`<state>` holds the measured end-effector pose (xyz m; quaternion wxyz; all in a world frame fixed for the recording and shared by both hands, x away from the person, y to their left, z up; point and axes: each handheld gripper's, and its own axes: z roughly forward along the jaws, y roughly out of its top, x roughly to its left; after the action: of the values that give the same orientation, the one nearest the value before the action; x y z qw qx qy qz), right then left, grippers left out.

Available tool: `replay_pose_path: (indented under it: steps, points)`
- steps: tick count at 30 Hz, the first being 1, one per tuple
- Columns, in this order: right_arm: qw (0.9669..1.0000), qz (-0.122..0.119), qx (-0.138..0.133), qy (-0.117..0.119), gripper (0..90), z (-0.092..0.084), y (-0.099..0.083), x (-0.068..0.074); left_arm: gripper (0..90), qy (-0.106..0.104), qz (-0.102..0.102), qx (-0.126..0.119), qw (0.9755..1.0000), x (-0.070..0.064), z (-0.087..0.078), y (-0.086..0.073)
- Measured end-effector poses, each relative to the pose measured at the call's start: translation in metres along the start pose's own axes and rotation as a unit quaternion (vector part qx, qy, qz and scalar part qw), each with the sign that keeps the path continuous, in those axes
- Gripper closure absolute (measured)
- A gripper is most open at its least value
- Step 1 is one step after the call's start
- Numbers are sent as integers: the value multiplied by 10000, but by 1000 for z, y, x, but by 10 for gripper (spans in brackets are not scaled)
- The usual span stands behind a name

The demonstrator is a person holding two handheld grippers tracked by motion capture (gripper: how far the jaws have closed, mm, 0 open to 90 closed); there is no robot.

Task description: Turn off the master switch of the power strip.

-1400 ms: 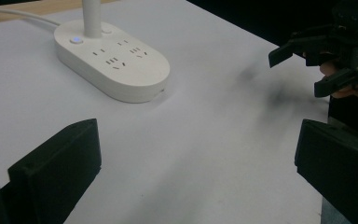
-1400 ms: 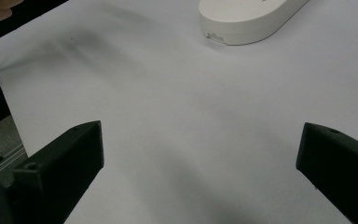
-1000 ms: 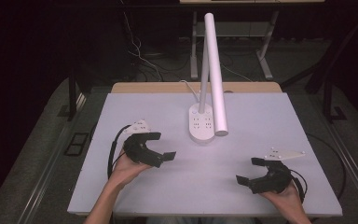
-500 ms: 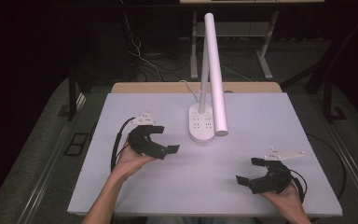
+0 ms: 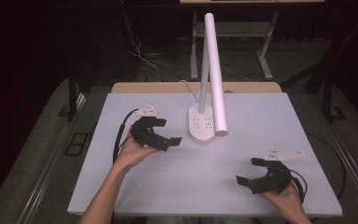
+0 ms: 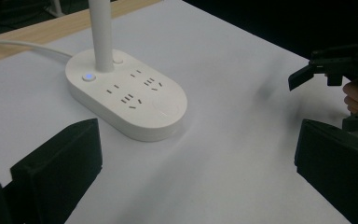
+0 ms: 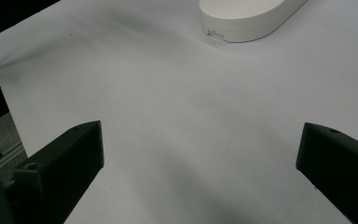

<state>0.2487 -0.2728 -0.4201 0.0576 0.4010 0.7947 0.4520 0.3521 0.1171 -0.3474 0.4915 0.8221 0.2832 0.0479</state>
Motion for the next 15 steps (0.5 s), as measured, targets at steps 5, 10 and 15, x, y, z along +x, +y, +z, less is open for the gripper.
replay_pose_path:
  steps: [5,10,15]
  points:
    - [10000,-23,-14,-13,0,0,0,-1,1,17,4,26,10000,4,3,5]
    - [10000,-26,-28,-7,0,0,0,-1,1,38,15,55,10000,9,5,10]
    - [10000,-8,-69,-10,0,-2,0,-1,2,50,16,73,10000,13,9,15]
